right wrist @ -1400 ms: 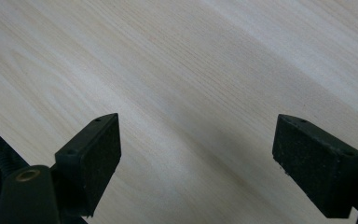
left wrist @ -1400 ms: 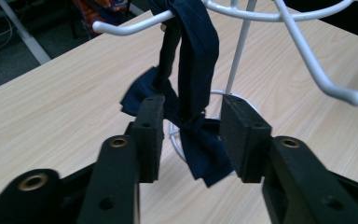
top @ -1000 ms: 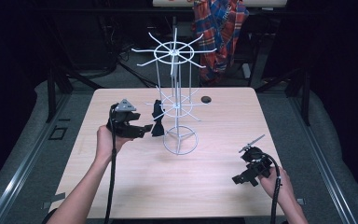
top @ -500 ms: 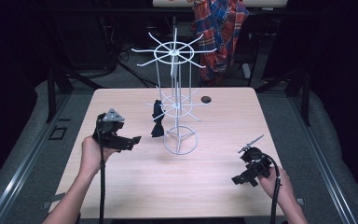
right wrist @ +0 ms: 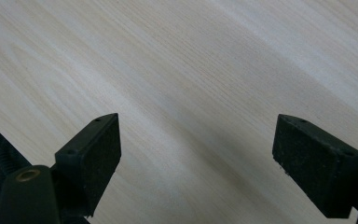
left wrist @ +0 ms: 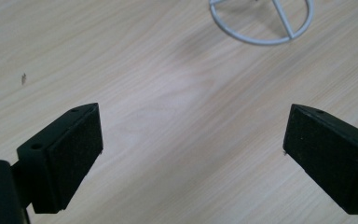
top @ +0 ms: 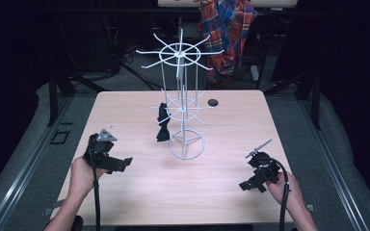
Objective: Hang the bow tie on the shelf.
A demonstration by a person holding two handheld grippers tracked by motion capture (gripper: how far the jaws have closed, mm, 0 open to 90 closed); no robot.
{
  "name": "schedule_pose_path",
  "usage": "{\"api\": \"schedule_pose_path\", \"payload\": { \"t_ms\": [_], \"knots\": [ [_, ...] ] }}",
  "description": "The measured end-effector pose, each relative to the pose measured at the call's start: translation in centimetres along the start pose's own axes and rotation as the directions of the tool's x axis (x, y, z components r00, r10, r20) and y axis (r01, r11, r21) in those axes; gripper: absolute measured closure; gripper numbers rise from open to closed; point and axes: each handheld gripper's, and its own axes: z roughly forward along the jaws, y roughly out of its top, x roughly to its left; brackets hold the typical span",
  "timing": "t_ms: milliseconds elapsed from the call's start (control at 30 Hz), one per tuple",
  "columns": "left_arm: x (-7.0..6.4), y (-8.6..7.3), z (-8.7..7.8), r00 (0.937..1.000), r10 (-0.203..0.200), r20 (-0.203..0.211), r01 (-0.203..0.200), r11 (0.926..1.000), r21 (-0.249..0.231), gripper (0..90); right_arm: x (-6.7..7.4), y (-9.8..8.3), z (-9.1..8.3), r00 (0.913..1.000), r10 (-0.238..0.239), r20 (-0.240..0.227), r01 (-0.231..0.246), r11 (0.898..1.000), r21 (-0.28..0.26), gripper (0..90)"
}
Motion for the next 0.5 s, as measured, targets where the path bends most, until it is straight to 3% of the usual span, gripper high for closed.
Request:
{"api": "schedule_pose_path", "payload": {
  "t_ms": [67,133,267,400,500],
  "knots": [
    [-0.1,-0.5,0.5,0.9998,0.015,-0.011,-0.015,0.9991,0.039,4.0,0.0,0.0,0.0,0.9999,0.0,0.011,0.0,1.0,0.001,15.1],
    [-0.1,-0.8,1.0,0.9997,0.024,0.002,-0.024,0.9962,0.084,3.5,-0.1,0.1,-0.1,0.9999,-0.013,0.007,0.013,1.0,0.027,15.1],
    [0.0,-1.1,2.0,0.9994,0.031,0.014,-0.033,0.9885,0.148,2.1,-0.2,0.1,0.1,0.9998,-0.019,0.004,0.019,1.0,0.022,15.1],
    [0.1,-1.1,2.3,0.9995,0.031,-0.001,-0.031,0.9864,0.162,1.8,-0.2,0.1,0.1,0.9999,-0.011,0.0,0.011,1.0,0.013,15.1],
    [0.5,-1.2,2.2,0.9998,0.018,-0.002,-0.017,0.9901,0.139,0.0,-0.3,0.1,0.1,0.9998,-0.018,0.01,0.018,1.0,0.019,15.1]
  ]
}}
